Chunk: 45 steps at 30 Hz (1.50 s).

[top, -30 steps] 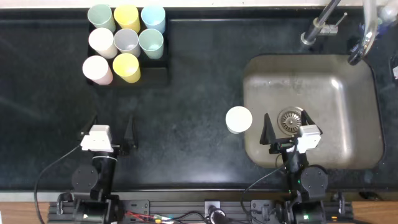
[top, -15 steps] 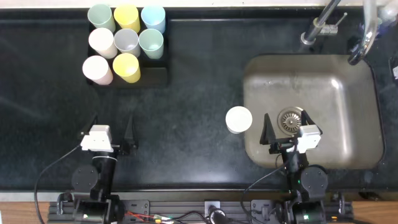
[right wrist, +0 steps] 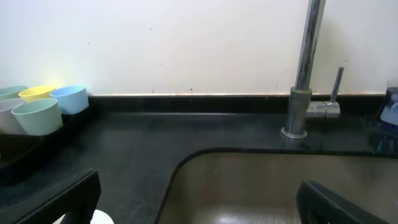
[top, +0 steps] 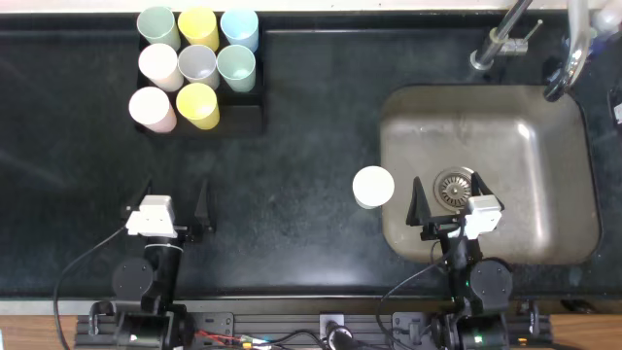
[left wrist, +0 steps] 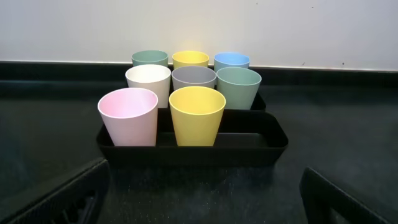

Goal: Store Cups

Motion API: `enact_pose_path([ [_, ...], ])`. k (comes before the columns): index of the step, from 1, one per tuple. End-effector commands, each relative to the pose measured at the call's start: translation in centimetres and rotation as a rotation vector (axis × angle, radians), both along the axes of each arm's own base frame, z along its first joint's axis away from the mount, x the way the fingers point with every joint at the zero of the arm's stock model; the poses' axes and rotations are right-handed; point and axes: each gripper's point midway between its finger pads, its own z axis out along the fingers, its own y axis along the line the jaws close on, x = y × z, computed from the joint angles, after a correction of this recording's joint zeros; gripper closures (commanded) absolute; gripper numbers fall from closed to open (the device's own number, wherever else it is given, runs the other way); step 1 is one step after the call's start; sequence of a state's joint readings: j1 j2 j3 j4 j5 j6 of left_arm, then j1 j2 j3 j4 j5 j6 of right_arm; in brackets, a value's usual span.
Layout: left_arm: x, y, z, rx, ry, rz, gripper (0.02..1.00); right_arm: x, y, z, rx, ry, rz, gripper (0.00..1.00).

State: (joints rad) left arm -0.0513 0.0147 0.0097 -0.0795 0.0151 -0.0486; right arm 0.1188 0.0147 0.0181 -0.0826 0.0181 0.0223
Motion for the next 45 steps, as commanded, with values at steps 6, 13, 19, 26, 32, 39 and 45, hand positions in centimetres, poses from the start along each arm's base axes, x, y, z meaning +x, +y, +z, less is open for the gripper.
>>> enact_pose_path([
  [6, -0.1, -0.3, 0.1, 0.016, -0.007, -0.014, 0.018, 0.0, 0.0, -0.3, 0.0, -0.001, -0.003, 0.003],
  [13, -0.1, -0.3, 0.1, 0.016, -0.007, -0.014, 0.02, 0.0, 0.1, -0.3, 0.001, -0.001, 0.005, 0.003],
  [19, -0.1, -0.3, 0.1, 0.015, -0.007, -0.014, 0.018, 0.0, 0.3, -0.4, 0.028, 0.004, 0.013, 0.003],
  [26, -0.1, -0.3, 0.1, 0.015, -0.007, -0.014, 0.018, 0.0, 0.5, 0.0, 0.388, 0.043, 0.021, 0.003],
  [32, -0.1, -0.3, 0.1, 0.015, -0.007, -0.014, 0.018, -0.8, 2.4, 2.2, 0.466, 0.043, 0.145, 0.003],
  [39, -0.1, -0.3, 0.1, 0.015, -0.007, -0.014, 0.018, -3.0, 0.5, 7.6, 0.264, 0.062, 0.04, 0.003],
  [45, -0.1, -0.3, 0.1, 0.015, -0.007, -0.014, 0.018, -4.0, 0.4, 11.6, 0.119, 0.236, 0.031, 0.003],
])
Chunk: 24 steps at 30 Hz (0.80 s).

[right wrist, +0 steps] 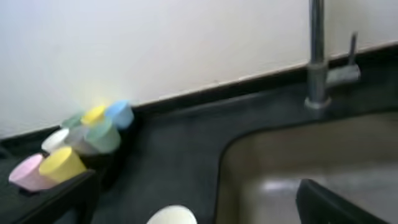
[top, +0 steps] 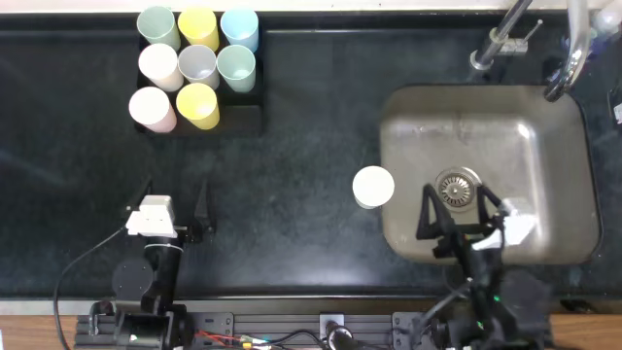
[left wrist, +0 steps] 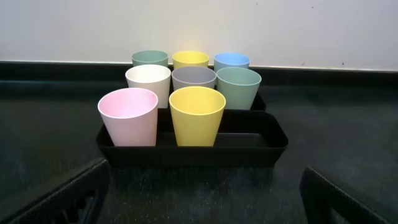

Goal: Store Cups

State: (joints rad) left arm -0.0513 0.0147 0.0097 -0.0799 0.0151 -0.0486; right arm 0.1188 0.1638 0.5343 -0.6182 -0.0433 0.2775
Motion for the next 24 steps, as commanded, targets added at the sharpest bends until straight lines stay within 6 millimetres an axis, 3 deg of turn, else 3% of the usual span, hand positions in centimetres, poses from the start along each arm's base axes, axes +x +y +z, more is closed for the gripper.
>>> enact_pose_path([
  [1, -0.1, -0.3, 0.1, 0.015, -0.007, -0.014, 0.018, 0.3, -0.2, 3.9, -0.14, 0.075, 0.017, 0.003],
  [5, -0.1, -0.3, 0.1, 0.015, -0.007, -0.014, 0.018, 2.1, 0.4, 3.7, -0.167, 0.308, 0.053, 0.003],
  [9, -0.1, -0.3, 0.1, 0.015, -0.007, -0.014, 0.018, 3.5, 1.8, 1.3, -0.162, 0.609, 0.135, 0.005],
  [13, -0.1, -0.3, 0.1, 0.016, -0.007, -0.014, 0.02, 4.9, 4.5, -0.7, -0.083, 0.809, 0.27, 0.005],
  [18, -0.1, -0.3, 0.1, 0.016, -0.007, -0.014, 0.018, 6.4, 6.5, -4.8, -0.066, 0.972, 0.412, 0.003],
  [24, -0.1, -0.3, 0.1, 0.015, -0.007, -0.014, 0.02, 5.4, 5.4, -11.1, -0.096, 1.297, 0.367, 0.001],
])
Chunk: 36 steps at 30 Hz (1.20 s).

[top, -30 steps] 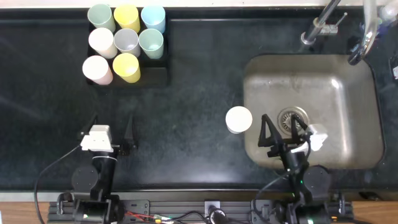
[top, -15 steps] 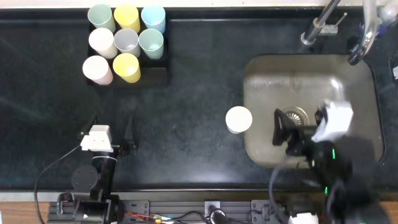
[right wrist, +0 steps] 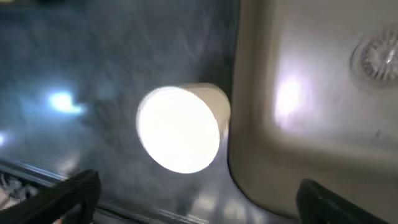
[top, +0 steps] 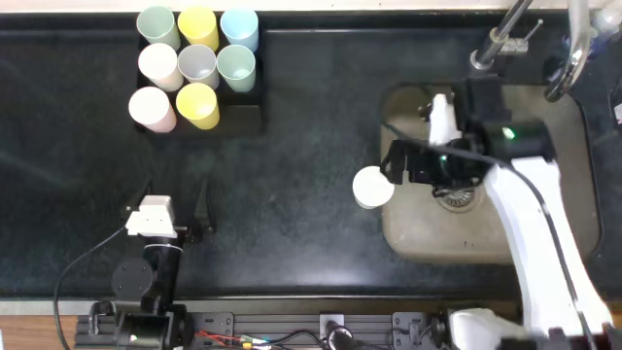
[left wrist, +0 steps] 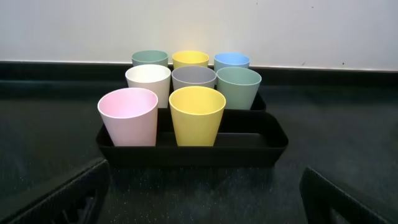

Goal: Store Cups

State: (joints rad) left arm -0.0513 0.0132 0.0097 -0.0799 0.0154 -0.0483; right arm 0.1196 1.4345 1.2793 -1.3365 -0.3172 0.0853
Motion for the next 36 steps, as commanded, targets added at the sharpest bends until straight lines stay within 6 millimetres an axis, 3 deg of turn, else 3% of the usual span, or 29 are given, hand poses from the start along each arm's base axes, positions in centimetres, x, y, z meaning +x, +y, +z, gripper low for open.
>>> enact_pose_path([
  [1, -0.1, -0.3, 0.0, 0.015, -0.006, -0.013, 0.018, -0.5, -0.2, -2.6, -0.051, 0.146, 0.036, 0.001],
  [7, -0.1, -0.3, 0.0, 0.015, -0.006, -0.013, 0.018, -0.9, 0.3, -5.6, -0.172, 0.239, 0.106, 0.005],
  [14, -0.1, -0.3, 0.0, 0.015, -0.006, -0.013, 0.018, -0.4, -0.1, -6.9, -0.357, 0.208, 0.139, 0.036],
  [18, -0.1, -0.3, 0.0, 0.015, -0.006, -0.013, 0.018, 0.0, -0.2, -7.4, -0.38, 0.207, 0.125, 0.086],
  [24, -0.1, -0.3, 0.0, 0.015, -0.006, -0.013, 0.018, 0.6, 0.1, -7.7, -0.366, 0.188, 0.122, 0.264],
  [28, -0.1, -0.3, 0.0, 0.016, -0.006, -0.014, 0.018, 1.0, 0.3, -7.8, -0.36, 0.172, 0.125, 0.59],
  [36, -0.1, -0.3, 0.0, 0.015, -0.006, -0.013, 0.02, 1.7, 1.3, -7.8, -0.31, 0.145, 0.126, 0.871],
])
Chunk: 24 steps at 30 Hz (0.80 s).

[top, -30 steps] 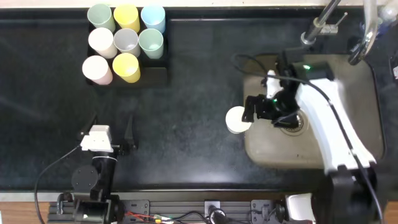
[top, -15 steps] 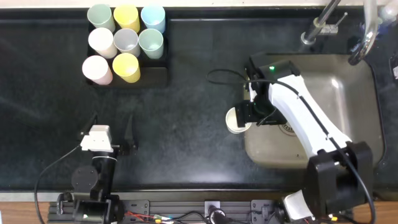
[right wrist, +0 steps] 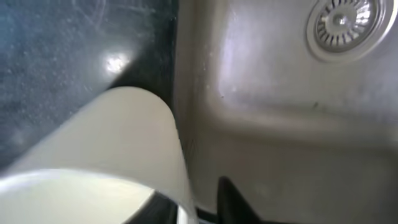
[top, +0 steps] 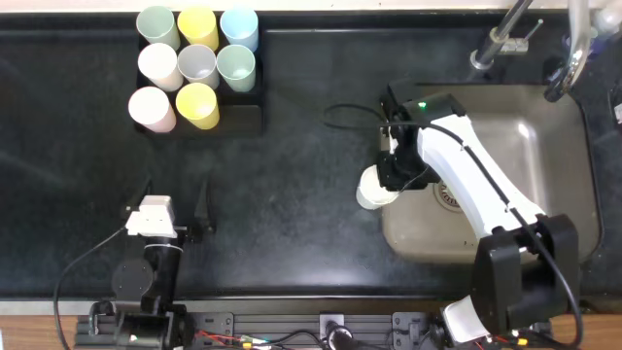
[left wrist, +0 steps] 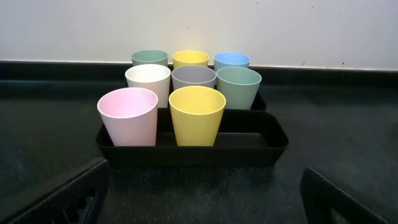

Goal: Store Cups

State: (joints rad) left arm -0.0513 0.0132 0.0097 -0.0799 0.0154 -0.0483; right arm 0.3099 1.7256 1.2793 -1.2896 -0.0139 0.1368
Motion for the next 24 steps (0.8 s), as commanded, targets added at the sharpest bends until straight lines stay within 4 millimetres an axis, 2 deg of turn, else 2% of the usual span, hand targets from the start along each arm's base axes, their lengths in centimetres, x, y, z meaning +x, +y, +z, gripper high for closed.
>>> enact_pose_path([
  [1, -0.1, -0.3, 0.0, 0.015, -0.006, -0.013, 0.018, 1.1, 1.2, 0.7, 0.054, -0.039, -0.003, 0.908],
  [3, -0.1, -0.3, 0.0, 0.015, -0.006, -0.013, 0.018, 1.3, 1.6, 0.7, 0.078, -0.044, -0.004, 0.956],
  [8, -0.1, -0.3, 0.0, 0.015, -0.006, -0.013, 0.018, 1.9, 3.2, 1.0, 0.161, -0.06, -0.006, 0.956],
  [11, -0.1, -0.3, 0.0, 0.016, -0.006, -0.014, 0.02, 3.1, 3.8, 2.3, 0.188, -0.103, -0.003, 0.958],
  [12, -0.1, -0.3, 0.0, 0.016, -0.006, -0.014, 0.018, 3.9, 4.0, 3.4, 0.197, -0.132, -0.001, 0.958],
  [14, -0.1, -0.3, 0.0, 0.015, -0.006, -0.013, 0.018, 5.8, 4.6, 6.3, 0.22, -0.206, 0.004, 0.956],
  [17, -0.1, -0.3, 0.0, 0.015, -0.006, -0.013, 0.018, 8.5, 5.5, 12.3, 0.268, -0.344, -0.006, 0.956],
  [20, -0.1, -0.3, 0.0, 0.015, -0.006, -0.013, 0.018, 10.9, 6.3, 20.3, 0.339, -0.525, -0.037, 0.956],
  [24, -0.1, -0.3, 0.0, 0.015, -0.006, -0.013, 0.018, 12.0, 8.2, 29.2, 0.457, -0.735, -0.042, 0.956],
])
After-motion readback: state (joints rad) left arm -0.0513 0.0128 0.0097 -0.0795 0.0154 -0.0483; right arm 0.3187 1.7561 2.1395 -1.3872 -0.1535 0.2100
